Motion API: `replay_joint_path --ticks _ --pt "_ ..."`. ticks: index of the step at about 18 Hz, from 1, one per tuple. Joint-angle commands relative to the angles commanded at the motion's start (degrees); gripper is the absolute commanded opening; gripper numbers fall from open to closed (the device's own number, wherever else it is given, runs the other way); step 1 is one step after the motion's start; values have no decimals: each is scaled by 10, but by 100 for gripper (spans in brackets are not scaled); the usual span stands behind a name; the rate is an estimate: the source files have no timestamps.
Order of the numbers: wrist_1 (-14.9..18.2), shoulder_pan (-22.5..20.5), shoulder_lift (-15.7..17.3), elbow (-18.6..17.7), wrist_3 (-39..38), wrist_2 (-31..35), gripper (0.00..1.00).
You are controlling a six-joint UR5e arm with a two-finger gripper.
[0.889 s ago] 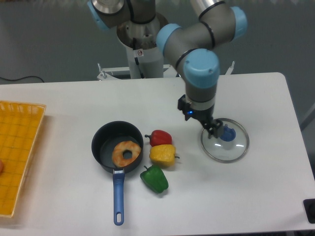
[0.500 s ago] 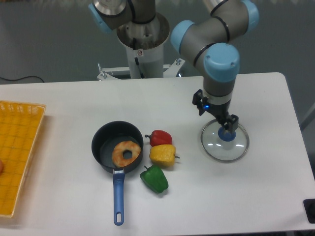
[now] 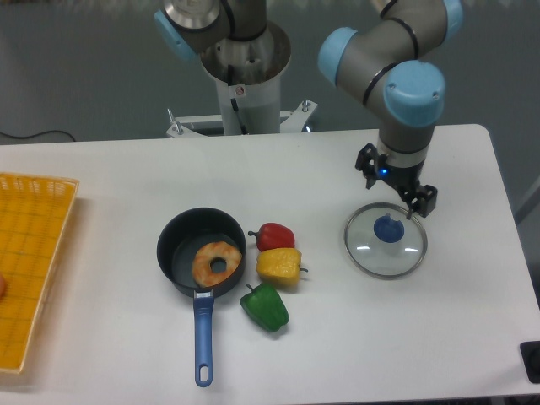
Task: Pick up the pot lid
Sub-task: 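Raise the open gripper up off the glass lid's blue knob, then lower the open gripper back down over the blue knob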
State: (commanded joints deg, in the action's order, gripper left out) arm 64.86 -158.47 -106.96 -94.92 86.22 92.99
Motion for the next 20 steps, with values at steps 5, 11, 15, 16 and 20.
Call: replay_joint_path --ticks 5,11,15,16,20 --pt "2 0 -7 -2 -11 -2 100" --pt "2 3 -37 -5 -111 -2 100" --pt "2 -4 -45 -5 -163 -59 100" --pt "2 -8 -44 -5 -164 -75 100" --pt "1 -11 -54 3 -160 -77 100"
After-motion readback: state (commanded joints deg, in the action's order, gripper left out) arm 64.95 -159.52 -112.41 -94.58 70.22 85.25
